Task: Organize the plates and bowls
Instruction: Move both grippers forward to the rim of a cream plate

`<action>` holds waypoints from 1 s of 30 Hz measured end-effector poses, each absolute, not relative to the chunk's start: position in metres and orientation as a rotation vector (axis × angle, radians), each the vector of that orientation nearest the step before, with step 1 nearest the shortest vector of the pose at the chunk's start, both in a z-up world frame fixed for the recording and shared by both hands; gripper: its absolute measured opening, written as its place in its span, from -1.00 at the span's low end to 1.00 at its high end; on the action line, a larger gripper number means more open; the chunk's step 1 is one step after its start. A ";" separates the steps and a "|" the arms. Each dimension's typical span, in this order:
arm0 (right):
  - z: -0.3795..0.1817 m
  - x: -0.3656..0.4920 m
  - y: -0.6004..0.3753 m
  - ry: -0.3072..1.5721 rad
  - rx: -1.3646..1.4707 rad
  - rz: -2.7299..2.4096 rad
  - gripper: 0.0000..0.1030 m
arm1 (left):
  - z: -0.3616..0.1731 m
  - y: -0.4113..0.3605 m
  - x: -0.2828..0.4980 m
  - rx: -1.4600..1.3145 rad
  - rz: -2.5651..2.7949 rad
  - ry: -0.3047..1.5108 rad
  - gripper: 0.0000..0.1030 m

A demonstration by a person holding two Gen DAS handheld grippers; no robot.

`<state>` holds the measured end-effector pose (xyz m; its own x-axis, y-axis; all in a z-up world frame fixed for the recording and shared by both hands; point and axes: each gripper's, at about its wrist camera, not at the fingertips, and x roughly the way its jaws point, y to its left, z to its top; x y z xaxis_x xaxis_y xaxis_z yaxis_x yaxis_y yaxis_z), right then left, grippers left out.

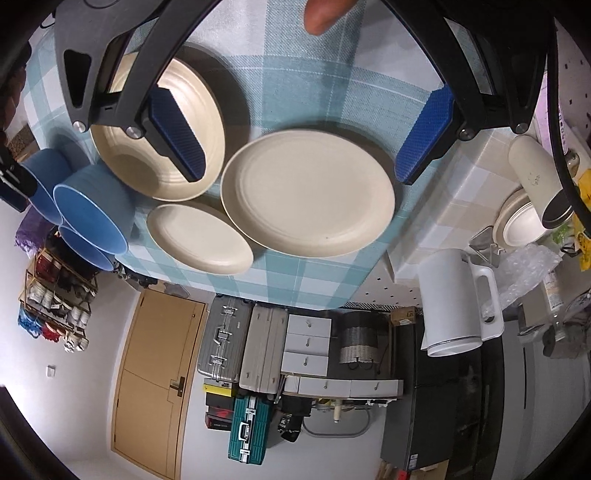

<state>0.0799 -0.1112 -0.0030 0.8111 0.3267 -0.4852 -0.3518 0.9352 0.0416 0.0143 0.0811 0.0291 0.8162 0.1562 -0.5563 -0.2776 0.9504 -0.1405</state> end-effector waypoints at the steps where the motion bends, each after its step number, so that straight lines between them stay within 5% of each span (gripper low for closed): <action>1: -0.002 0.082 -0.108 0.511 -0.055 0.369 0.99 | 0.030 0.083 0.015 -0.220 0.237 0.572 0.99; 30: 0.015 0.148 0.006 0.599 -0.139 0.523 0.99 | 0.025 0.142 0.062 -0.271 0.357 0.672 0.99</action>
<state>0.1480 0.0064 0.0151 0.7009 0.4285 -0.5702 -0.5075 0.8614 0.0236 0.0616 0.1416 0.0251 0.7261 0.2328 -0.6470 -0.4053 0.9050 -0.1292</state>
